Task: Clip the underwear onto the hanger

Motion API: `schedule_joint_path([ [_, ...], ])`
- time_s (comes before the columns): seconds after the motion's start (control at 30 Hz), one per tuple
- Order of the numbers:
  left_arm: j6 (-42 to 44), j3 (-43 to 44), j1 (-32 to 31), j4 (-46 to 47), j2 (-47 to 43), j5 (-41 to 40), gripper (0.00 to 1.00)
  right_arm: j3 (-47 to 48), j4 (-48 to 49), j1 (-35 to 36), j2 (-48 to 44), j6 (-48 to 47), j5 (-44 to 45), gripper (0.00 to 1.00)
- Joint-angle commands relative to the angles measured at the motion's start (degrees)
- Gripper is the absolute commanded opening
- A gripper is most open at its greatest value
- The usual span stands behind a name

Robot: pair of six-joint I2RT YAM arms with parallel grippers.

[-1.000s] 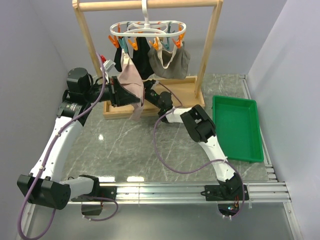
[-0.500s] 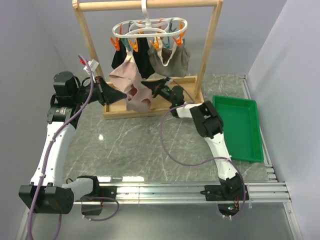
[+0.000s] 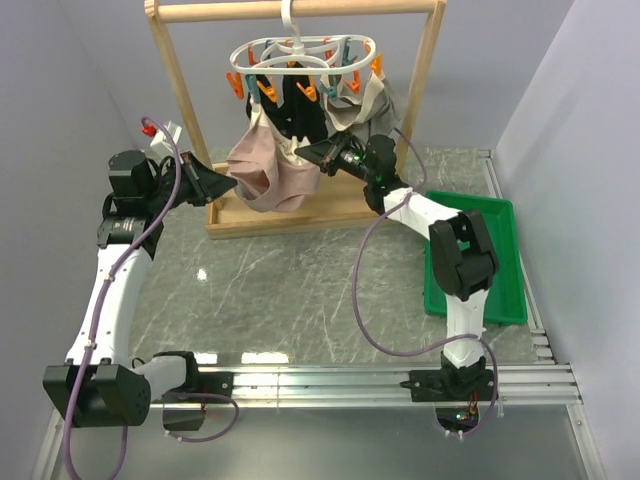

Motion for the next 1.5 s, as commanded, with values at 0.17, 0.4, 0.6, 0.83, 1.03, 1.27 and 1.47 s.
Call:
schedule_joint_path([
  [0.17,-0.92,-0.97,0.0,1.84,1.46,-7.1,0.0,-2.46,-23.64,4.79,-11.47,-42.81,10.68,0.0],
  [0.4,-2.59,-2.2,-0.09,4.84,1.28,-4.91,0.38,-3.52,-24.89,10.95,-14.9,-56.65,18.61,0.0],
  [0.6,2.31,-0.98,-0.09,4.4,-1.7,-3.41,0.51,-5.63,-20.31,9.81,-15.43,-46.71,14.3,0.0],
  [0.83,6.11,-0.97,-0.09,2.64,-4.61,-4.29,0.55,-16.25,-6.88,6.47,-16.4,-16.78,7.36,0.0],
  [1.03,9.0,1.13,-0.62,6.85,-3.3,-1.39,0.56,-17.15,-3.52,6.47,-16.67,-5.6,10.77,0.0],
  [1.27,14.53,7.81,-3.25,6.06,1.45,0.2,0.56,-15.57,-8.78,6.64,-15.26,-4.24,14.56,0.0],
  [1.47,18.15,11.94,-9.23,3.78,5.41,-3.06,0.48,-5.9,-21.27,7.35,-14.38,-27.34,16.24,0.0],
])
